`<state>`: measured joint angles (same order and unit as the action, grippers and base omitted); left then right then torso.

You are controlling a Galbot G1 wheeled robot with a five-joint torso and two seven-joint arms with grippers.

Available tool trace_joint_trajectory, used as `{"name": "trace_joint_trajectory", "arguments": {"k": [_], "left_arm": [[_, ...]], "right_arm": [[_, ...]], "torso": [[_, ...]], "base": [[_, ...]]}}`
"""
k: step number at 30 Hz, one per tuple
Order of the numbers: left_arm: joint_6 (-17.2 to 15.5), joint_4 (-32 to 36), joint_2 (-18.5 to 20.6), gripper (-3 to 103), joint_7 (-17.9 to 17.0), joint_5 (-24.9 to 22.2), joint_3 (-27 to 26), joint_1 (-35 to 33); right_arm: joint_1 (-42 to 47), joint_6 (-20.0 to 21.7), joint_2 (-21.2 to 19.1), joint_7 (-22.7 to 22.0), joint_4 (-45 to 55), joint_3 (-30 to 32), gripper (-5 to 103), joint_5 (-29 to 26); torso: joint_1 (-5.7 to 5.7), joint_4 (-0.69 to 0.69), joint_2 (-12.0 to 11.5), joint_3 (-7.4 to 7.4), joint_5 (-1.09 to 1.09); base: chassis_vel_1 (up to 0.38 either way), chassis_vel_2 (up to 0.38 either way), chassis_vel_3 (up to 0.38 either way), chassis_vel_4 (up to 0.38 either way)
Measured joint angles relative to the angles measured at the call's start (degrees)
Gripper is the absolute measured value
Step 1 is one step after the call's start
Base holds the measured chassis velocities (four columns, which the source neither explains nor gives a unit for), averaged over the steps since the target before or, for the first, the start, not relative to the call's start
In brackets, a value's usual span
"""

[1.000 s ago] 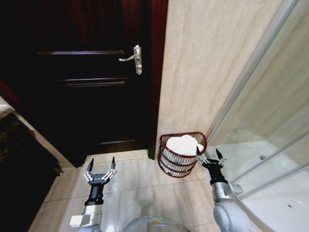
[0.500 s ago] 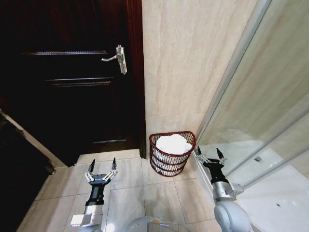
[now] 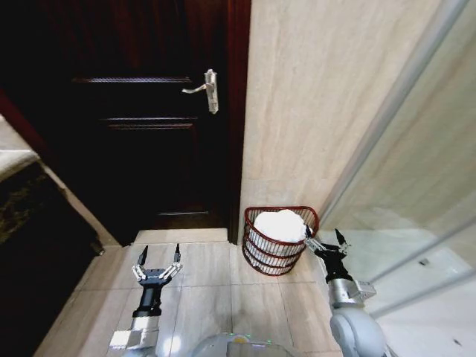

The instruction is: Discard the used towel into the hamper.

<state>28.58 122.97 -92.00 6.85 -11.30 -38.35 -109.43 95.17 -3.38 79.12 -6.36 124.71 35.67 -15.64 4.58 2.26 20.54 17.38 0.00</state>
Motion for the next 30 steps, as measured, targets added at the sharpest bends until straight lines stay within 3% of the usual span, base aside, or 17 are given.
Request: {"name": "trace_joint_trajectory", "arguments": {"k": [13,30], "left_arm": [[-2.07,1.75,-0.13,100,0.66,1.96,0.33,-0.18],[-5.38,4.47,0.11,100,1.80,2.54,0.42,0.21]], "right_arm": [[0.44,-0.72,-0.47,-0.37,0.53,2.52,100,-1.76],[3.60,-1.97,2.03,1.75,3.09,8.83,100,-1.75]], "torso": [[0.25,0.01,0.68,0.40,0.01],[1.93,0.00,5.22,3.28,0.00]], "base": [[0.009,0.009,0.009,0.012],[0.000,0.000,0.000,0.000]]}}
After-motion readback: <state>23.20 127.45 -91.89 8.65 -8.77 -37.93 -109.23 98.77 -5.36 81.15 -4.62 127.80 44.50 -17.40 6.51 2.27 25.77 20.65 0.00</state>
